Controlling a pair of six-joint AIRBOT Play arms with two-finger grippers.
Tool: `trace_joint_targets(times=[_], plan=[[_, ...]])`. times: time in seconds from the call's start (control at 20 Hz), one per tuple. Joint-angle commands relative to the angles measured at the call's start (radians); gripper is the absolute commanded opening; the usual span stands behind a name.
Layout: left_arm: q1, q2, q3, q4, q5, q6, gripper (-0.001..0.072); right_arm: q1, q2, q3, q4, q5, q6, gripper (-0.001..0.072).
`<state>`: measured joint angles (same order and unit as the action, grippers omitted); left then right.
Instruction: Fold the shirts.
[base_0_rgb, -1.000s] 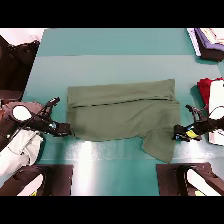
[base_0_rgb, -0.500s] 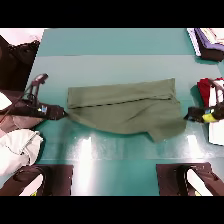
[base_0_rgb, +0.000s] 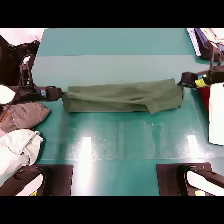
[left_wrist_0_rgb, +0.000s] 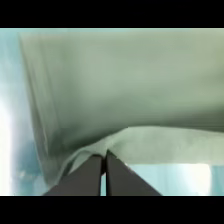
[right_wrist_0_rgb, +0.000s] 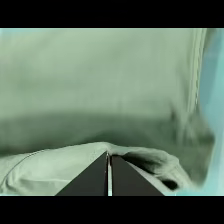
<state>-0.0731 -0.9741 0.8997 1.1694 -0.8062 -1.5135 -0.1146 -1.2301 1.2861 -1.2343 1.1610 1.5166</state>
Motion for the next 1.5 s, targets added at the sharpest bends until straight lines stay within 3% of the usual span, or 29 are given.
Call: trace_joint_targets(times=[0.0,0.45,0.5,0.55,0.6,0.65,0.85,0.9,0.95,1.0,1.05,1.25,1.45], plan=[[0.000,-0.100,0.002,0.013,0.194,-0.079,0.0022,0.012,-0.155,0.120,0.000,-0.077,0.001,0.0018],[0.001,-0.289,0.062,0.013,0.322,-0.140,0.0038,0.013,-0.395,0.253,0.006,-0.122,0.001,0.0022],[0.001,-0.289,0.069,0.013,0.338,-0.154,0.0292,0.013,-0.409,0.264,0.006,-0.121,0.001,0.0026],[0.001,-0.289,0.075,0.013,0.352,-0.177,0.0497,0.013,-0.420,0.274,0.010,-0.121,0.000,0.0084],[0.001,-0.289,0.089,0.013,0.344,-0.182,0.0511,0.008,-0.430,0.293,0.013,-0.108,0.000,0.0315],[0.001,-0.288,0.111,0.013,0.322,-0.181,0.0511,-0.003,-0.436,0.316,0.013,-0.079,-0.001,0.0458],[-0.002,-0.288,0.202,0.006,0.097,-0.144,0.0481,-0.074,-0.439,0.419,0.013,0.167,-0.121,0.0699],[-0.002,-0.288,0.207,-0.014,0.039,-0.105,0.0480,-0.103,-0.439,0.422,0.013,0.209,-0.135,0.0699],[-0.002,-0.289,0.206,-0.027,-0.017,-0.080,0.0418,-0.134,-0.445,0.422,0.013,0.237,-0.142,0.0699],[-0.002,-0.289,0.206,-0.027,-0.069,-0.062,0.0108,-0.164,-0.459,0.422,0.019,0.266,-0.144,0.0699],[-0.002,-0.289,0.206,-0.030,-0.112,-0.029,0.0023,-0.193,-0.481,0.422,0.057,0.299,-0.161,0.0699],[-0.002,-0.289,0.206,-0.030,-0.200,-0.023,0.0022,-0.285,-0.608,0.422,0.303,0.388,-0.209,0.0698],[-0.002,-0.289,0.206,-0.030,-0.208,-0.024,0.0022,-0.292,-0.710,0.422,0.327,0.409,-0.219,0.0697]])
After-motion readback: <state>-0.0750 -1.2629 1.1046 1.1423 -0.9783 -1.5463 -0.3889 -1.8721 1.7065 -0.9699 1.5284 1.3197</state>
